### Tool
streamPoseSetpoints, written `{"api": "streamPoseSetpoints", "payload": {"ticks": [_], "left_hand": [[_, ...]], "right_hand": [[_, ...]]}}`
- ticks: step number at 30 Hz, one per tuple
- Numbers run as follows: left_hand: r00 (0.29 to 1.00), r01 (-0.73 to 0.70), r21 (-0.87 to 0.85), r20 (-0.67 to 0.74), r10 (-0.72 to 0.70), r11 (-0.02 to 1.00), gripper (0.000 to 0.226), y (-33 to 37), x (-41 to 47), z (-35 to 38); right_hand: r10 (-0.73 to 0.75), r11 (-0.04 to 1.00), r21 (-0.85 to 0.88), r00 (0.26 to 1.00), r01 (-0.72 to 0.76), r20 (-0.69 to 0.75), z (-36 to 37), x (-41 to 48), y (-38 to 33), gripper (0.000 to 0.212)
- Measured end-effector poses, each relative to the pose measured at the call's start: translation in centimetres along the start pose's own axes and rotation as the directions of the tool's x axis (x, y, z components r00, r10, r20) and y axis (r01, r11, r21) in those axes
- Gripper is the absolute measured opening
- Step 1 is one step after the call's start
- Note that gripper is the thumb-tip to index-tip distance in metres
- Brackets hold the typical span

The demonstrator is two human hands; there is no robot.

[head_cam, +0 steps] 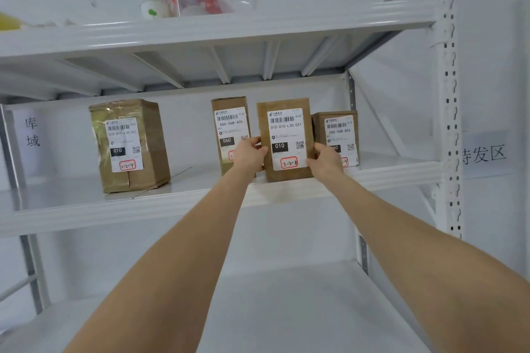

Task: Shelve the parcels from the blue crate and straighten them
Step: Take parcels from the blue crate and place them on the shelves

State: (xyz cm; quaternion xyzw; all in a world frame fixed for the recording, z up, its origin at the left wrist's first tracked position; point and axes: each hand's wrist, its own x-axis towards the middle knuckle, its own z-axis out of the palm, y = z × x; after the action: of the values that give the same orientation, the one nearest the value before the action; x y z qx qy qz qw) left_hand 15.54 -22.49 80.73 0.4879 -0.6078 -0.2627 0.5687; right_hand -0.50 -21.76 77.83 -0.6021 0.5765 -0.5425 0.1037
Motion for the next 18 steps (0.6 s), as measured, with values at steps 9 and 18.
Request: {"api": "streamPoseSetpoints", "payload": {"ticks": [9, 18], "left_hand": [[1.000, -0.003, 0.205, 0.002, 0.003, 0.979, 0.055, 0.6, 0.4, -0.3], [0.793, -0.414, 0.820, 0.113, 0.598, 0.394, 0.069, 6.9, 1.0, 0.2]], "right_hand": [[-0.006, 0.995, -0.095, 1.000, 0.006, -0.009, 0.6, 0.2, 0.3, 0.042], [-0.489, 0.656, -0.622, 0.869, 0.428, 0.082, 0.5, -0.3, 0.0, 0.080]]}}
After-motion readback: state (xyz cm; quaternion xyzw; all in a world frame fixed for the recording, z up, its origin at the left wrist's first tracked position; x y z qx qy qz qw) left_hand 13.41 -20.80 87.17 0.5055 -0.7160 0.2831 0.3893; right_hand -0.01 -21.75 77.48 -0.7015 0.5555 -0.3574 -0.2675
